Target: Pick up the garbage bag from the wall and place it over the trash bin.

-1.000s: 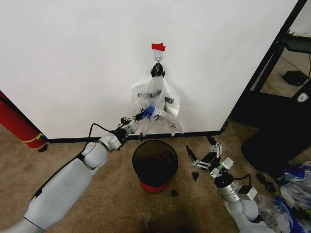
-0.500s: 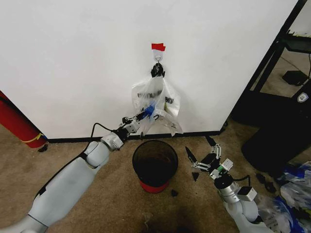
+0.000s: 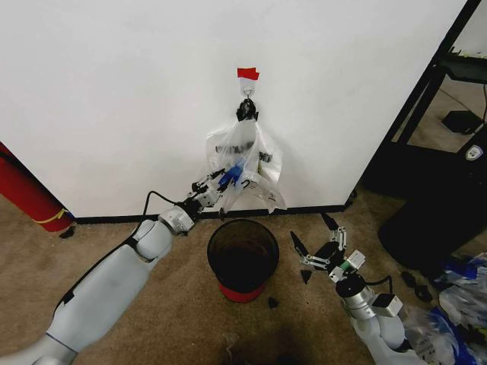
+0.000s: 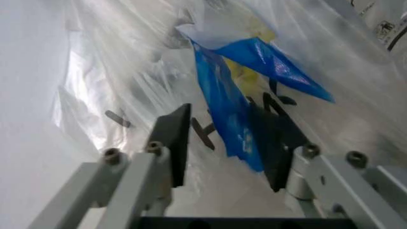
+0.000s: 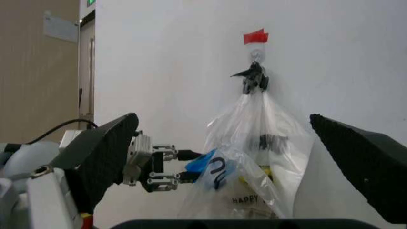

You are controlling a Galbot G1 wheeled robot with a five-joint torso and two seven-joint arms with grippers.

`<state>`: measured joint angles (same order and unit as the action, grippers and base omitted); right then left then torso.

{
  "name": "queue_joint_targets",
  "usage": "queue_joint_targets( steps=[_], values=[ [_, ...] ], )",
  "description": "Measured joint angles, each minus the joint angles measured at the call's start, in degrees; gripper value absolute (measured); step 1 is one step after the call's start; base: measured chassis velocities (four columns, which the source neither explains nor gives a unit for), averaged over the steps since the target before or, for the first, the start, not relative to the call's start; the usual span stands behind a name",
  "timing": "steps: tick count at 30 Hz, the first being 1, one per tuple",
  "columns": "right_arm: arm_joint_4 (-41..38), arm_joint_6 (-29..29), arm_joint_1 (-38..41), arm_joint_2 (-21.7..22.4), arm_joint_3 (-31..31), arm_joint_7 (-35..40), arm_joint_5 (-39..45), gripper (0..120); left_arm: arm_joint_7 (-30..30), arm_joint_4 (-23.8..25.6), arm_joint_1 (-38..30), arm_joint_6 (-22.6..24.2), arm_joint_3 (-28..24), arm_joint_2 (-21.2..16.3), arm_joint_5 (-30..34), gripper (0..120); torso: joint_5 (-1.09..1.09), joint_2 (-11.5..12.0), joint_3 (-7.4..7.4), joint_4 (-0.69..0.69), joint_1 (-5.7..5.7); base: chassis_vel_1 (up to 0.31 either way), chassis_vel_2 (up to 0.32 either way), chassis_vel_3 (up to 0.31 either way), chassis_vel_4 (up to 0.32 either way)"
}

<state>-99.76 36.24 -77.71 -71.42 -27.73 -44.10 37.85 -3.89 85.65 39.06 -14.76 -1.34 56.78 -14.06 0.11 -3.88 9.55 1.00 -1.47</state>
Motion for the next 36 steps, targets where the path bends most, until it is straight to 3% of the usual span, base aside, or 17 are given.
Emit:
queue_joint_targets(
  steps=[10,15,21,25,30,36],
  values=[
    [-0.09,-0.01,0.05,-0.08,0.04,0.02,-0.01,100,0.69,0.34,0.47,-0.21,0.17,0.38,-0.05,0,0.0,0.0,0.0,0.0,0.0,0.0,0.0,0.0,0.0],
    [-0.09,0.0,0.17,-0.08,0.05,0.34,-0.01,100,1.69,2.25,1.7,0.0,0.71,0.22,2.68,0,0.0,0.0,0.0,0.01,0.0,0.0,0.0,0.0,0.0],
    [-0.6,-0.18,0.87,0.11,0.69,2.49,1.79,100,3.64,9.36,7.51,0.22,1.34,-0.48,20.0,0,-0.01,0.0,0.0,-0.01,0.0,0.0,0.0,0.0,0.0],
    [-1.62,-0.82,2.1,0.5,1.68,4.92,4.24,100,5.23,12.47,11.13,-1.06,2.0,0.99,30.36,0,0.0,0.0,0.0,0.0,0.0,0.0,0.0,0.0,0.0],
    [-2.96,-2.88,4.04,1.7,3.79,9.73,4.72,100,5.49,13.54,12.65,-3.13,2.79,2.13,35.81,0,-0.01,0.0,0.0,0.0,0.0,0.0,0.0,0.0,0.0],
    [-4.44,-7.8,9.97,6.07,6.67,17.96,-1.0,100,5.35,14.9,12.1,-3.49,1.35,2.83,40.11,0,0.01,0.0,0.0,0.03,0.0,0.0,0.0,0.0,0.0]
  ],
)
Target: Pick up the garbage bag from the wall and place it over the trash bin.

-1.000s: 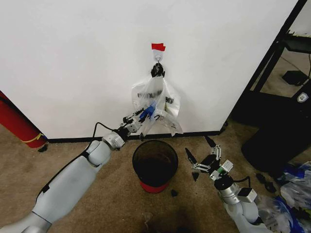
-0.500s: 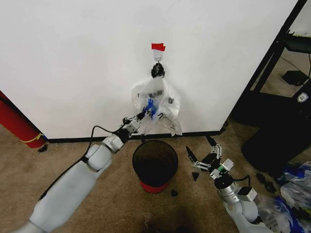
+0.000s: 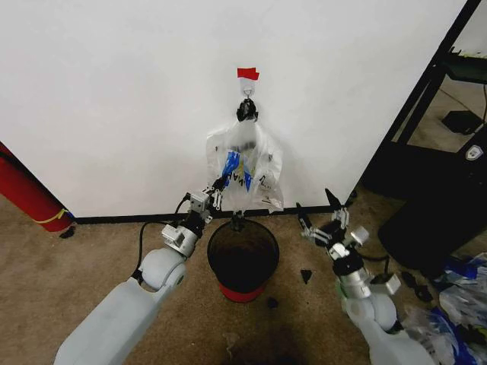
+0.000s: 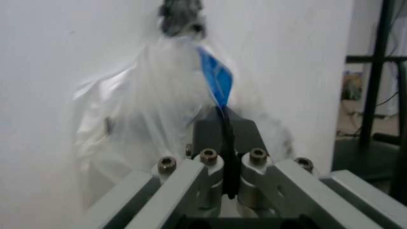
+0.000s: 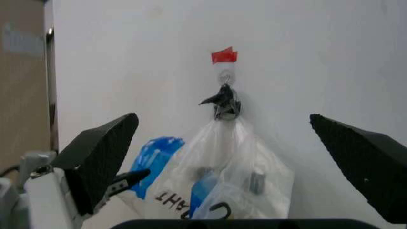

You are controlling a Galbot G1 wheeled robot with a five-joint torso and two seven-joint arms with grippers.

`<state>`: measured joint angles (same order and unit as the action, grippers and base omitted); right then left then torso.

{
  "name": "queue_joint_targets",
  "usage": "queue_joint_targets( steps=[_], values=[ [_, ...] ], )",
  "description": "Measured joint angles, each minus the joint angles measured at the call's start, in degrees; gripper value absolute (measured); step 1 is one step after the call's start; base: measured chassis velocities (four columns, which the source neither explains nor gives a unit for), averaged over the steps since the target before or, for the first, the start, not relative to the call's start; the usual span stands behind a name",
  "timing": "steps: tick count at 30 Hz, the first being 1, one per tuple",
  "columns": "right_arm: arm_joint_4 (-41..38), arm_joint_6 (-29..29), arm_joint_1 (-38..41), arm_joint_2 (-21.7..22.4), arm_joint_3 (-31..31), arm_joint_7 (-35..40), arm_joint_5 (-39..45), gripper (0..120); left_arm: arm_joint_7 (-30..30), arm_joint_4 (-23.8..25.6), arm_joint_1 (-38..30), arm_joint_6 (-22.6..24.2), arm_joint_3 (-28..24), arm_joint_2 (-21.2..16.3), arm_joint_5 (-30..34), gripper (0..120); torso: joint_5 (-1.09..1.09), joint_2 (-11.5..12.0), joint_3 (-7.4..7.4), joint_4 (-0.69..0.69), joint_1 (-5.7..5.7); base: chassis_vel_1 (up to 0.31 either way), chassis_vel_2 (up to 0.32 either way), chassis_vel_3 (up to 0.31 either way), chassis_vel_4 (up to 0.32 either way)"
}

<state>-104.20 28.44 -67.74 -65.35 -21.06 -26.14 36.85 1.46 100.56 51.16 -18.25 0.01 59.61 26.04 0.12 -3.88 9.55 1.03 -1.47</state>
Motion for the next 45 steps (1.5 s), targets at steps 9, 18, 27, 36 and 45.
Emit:
queue_joint_targets(
  steps=[9,18,27,36,45],
  values=[
    [2.68,-8.25,15.41,8.54,13.65,4.52,-6.47,100,-1.01,3.14,-0.17,0.05,-0.72,0.4,0.57,0,-0.05,0.0,0.01,-0.04,0.0,0.0,0.0,0.0,0.0],
    [8.55,-16.69,29.91,12.95,22.42,6.33,-11.65,100,-1.71,1.53,-0.21,-0.65,-0.4,1.08,-2.06,0,-0.02,0.0,0.01,-0.03,0.0,0.0,0.0,0.0,0.0],
    [12.61,-22.17,35.25,12.95,24.65,1.51,-10.06,93,-1.81,0.41,-0.34,-1.21,-0.33,2.03,-3.16,0,-0.01,0.0,0.0,-0.02,0.0,0.0,0.0,0.0,0.0],
    [17.61,-22.93,41.34,9.75,28.36,-5.38,-18.52,79,-1.8,-0.06,-0.85,-1.22,-0.14,2.08,-3.47,0,-0.01,0.0,0.0,-0.04,0.0,0.0,0.0,0.0,0.0],
    [22.36,-24.09,46.85,6.58,28.05,-15.63,-30.11,79,-1.72,-0.62,-0.5,-1.16,0.42,2.42,-3.99,0,-0.01,0.0,0.0,-0.04,0.0,0.0,0.0,0.0,0.0]
  ],
)
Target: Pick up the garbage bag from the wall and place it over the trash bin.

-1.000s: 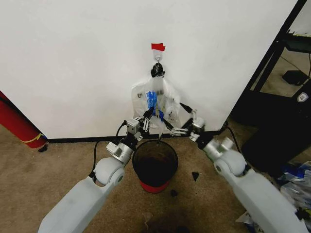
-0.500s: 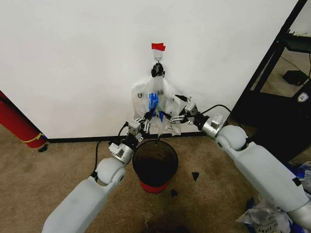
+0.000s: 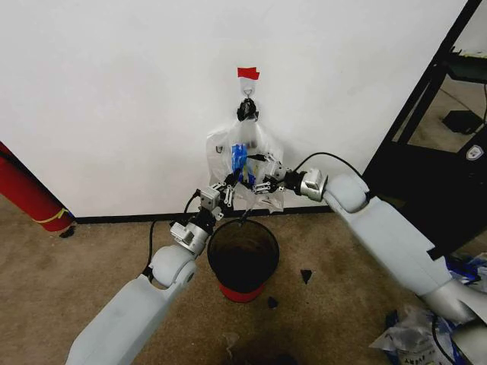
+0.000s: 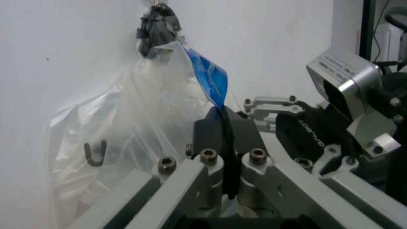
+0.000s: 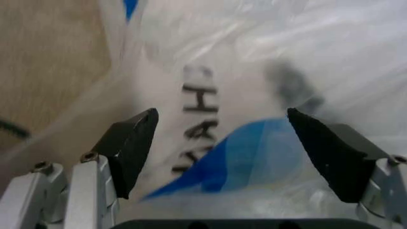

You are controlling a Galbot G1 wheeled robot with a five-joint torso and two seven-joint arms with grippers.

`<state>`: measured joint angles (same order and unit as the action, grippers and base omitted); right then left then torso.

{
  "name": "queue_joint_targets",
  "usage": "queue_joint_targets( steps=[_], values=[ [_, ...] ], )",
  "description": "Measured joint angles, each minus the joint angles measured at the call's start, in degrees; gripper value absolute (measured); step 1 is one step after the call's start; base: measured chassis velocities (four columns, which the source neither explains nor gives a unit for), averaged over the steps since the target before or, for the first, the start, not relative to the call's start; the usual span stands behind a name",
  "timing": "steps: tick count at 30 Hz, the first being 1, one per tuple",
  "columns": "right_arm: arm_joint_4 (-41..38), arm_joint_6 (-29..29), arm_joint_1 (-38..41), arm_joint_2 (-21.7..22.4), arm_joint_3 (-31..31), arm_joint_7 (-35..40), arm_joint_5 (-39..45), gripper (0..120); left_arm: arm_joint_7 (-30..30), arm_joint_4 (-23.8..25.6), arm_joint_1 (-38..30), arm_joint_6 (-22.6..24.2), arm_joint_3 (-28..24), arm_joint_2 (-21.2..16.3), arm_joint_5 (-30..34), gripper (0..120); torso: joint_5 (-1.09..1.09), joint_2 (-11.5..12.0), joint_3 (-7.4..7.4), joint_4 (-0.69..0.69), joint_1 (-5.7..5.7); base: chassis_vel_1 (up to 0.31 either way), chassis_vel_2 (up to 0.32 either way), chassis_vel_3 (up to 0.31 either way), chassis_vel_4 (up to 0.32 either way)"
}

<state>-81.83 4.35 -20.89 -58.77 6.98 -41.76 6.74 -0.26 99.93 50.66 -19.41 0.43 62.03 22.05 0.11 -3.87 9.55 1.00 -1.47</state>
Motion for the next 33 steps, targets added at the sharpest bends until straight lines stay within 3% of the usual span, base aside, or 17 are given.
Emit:
queue_joint_targets(
  steps=[5,22,27,33],
  values=[
    [0.64,-0.61,-0.7,-0.1,-1.79,-3.82,-3.06,71,0.02,-0.3,0.07,0.0,0.18,0.03,-0.2,0,0.0,0.0,0.0,0.01,0.0,0.0,0.0,0.0,0.0],
    [-1.79,0.23,-6.68,3.43,-7.73,-2.58,-4.5,67,0.07,-0.85,-0.12,0.08,-0.73,0.29,-0.84,0,-0.02,0.0,0.0,0.01,0.0,0.0,0.0,0.0,0.0],
    [-2.72,0.2,-7.96,4.24,-9.26,-2.01,-4.58,56,0.07,-0.84,-0.15,0.12,-0.84,0.03,-0.9,0,-0.01,0.0,0.0,-0.01,0.0,0.0,0.0,0.0,0.0],
    [-3.51,0.19,-9.52,5.14,-10.64,-1.72,-4.42,31,0.07,-0.67,0.03,0.14,-0.83,-0.36,-0.99,0,-0.01,0.0,0.0,0.01,0.0,0.0,0.0,0.0,0.0]
  ],
)
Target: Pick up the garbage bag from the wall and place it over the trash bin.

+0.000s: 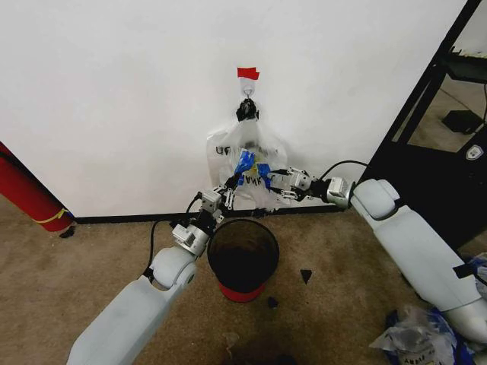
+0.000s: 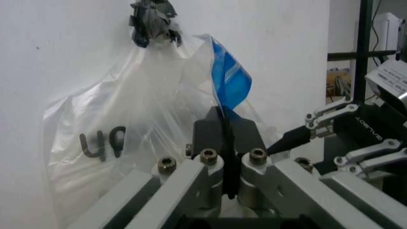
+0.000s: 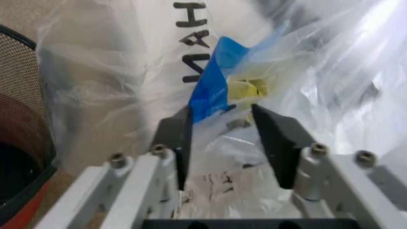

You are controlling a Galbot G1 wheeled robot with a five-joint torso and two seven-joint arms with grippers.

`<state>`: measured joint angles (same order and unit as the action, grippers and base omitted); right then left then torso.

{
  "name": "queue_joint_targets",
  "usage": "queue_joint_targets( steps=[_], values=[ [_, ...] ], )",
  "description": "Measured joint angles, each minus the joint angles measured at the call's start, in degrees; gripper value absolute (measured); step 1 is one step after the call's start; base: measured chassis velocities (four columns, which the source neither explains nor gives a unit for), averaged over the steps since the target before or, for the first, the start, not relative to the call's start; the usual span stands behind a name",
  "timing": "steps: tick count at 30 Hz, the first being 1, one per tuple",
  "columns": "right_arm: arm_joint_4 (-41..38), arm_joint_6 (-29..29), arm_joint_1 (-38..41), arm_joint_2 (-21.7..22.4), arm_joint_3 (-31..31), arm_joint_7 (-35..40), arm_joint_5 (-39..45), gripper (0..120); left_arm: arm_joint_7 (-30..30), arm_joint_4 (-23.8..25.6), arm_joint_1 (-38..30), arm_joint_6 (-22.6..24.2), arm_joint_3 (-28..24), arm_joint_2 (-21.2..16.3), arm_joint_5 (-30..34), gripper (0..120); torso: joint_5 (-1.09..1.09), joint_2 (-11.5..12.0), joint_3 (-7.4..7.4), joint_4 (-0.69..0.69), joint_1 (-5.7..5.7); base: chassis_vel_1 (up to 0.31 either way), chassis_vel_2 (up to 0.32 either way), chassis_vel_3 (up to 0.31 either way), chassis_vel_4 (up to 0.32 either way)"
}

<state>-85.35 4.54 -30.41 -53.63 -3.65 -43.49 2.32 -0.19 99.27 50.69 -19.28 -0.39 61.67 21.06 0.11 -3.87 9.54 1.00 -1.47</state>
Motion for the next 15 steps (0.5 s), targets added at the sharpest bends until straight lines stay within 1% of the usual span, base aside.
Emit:
queue_joint_targets(
  steps=[1,2,4,6,10,11,14,15],
  values=[
    [0.0,0.03,-0.16,0.01,-0.14,0.02,0.02,26,0.0,0.02,0.07,0.0,0.03,-0.06,-0.02,0,0.0,0.0,0.0,0.0,0.0,0.0,0.0,0.0,0.0],
    [0.0,0.03,-0.16,0.01,-0.14,0.02,0.02,26,0.0,0.02,0.07,0.0,0.03,-0.06,-0.02,0,0.0,0.0,0.0,0.0,0.0,0.0,0.0,0.0,0.0],
    [0.18,0.19,-0.31,-0.04,-0.32,0.02,0.04,18,0.0,0.04,0.13,0.0,0.08,-0.09,-0.03,0,0.0,0.0,0.0,-0.01,0.0,0.0,0.0,0.0,0.0],
    [0.65,0.39,-0.35,-0.22,-0.38,0.01,0.11,12,0.0,0.04,0.13,0.0,0.1,-0.12,-0.03,0,0.0,0.0,0.0,0.0,0.0,0.0,0.0,0.0,0.0],
    [1.32,0.62,-0.35,-0.57,-0.47,0.01,0.26,10,0.0,0.03,0.12,-0.01,0.15,-0.16,-0.04,0,0.0,0.0,0.0,0.0,0.0,0.0,0.0,0.0,0.0],
    [1.55,0.69,-0.35,-0.66,-0.53,0.02,0.27,5,0.0,0.01,0.12,-0.03,0.2,-0.16,-0.04,0,0.0,0.0,0.0,-0.01,0.0,0.0,0.0,0.0,0.0],
    [2.17,0.99,-0.35,-0.85,-0.86,0.4,0.51,0,0.0,-0.03,0.17,-0.12,0.39,-0.18,-0.04,0,0.0,0.0,0.0,0.0,0.0,0.0,0.0,0.0,0.0],
    [2.17,0.99,-0.35,-0.85,-0.86,0.4,0.51,0,0.0,-0.03,0.17,-0.12,0.39,-0.18,-0.04,0,0.0,0.0,0.0,0.0,0.0,0.0,0.0,0.0,0.0]
  ],
)
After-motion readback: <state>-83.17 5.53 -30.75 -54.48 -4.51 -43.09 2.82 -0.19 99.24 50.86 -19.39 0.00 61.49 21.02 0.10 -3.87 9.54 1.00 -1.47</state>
